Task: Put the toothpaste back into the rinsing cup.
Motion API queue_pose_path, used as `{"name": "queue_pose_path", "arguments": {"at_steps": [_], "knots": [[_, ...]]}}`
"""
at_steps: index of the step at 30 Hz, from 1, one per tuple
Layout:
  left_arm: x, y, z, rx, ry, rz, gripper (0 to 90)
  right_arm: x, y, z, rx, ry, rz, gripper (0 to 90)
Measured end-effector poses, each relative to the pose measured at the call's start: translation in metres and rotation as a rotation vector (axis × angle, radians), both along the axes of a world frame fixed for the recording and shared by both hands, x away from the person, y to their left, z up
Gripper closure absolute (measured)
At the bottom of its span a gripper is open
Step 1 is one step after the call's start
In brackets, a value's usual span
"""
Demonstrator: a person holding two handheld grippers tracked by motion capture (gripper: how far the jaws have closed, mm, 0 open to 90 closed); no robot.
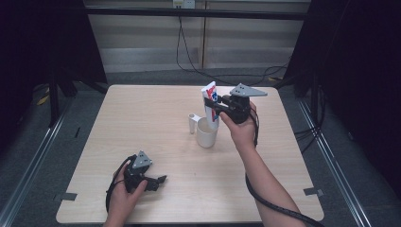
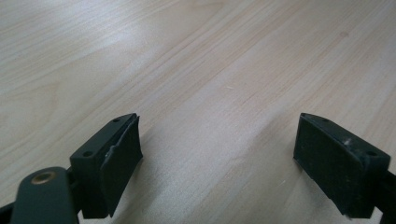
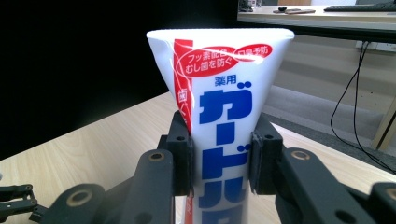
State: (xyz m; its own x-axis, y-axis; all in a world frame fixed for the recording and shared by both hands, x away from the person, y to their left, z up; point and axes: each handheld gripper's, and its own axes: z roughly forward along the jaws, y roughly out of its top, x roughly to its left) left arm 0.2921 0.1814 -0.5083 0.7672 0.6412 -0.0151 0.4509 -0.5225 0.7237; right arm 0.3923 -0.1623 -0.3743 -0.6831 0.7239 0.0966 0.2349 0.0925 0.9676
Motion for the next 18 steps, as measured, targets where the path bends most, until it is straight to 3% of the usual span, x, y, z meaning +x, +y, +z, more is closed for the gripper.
{"name": "queue_pose_path", "arguments": {"at_steps": [18], "knots": [[0.000,0.000,0.000,0.001,-0.001,0.000,14.7,0.007,0.002,-0.016,0.025,0.005,-0.011,66.9]]}}
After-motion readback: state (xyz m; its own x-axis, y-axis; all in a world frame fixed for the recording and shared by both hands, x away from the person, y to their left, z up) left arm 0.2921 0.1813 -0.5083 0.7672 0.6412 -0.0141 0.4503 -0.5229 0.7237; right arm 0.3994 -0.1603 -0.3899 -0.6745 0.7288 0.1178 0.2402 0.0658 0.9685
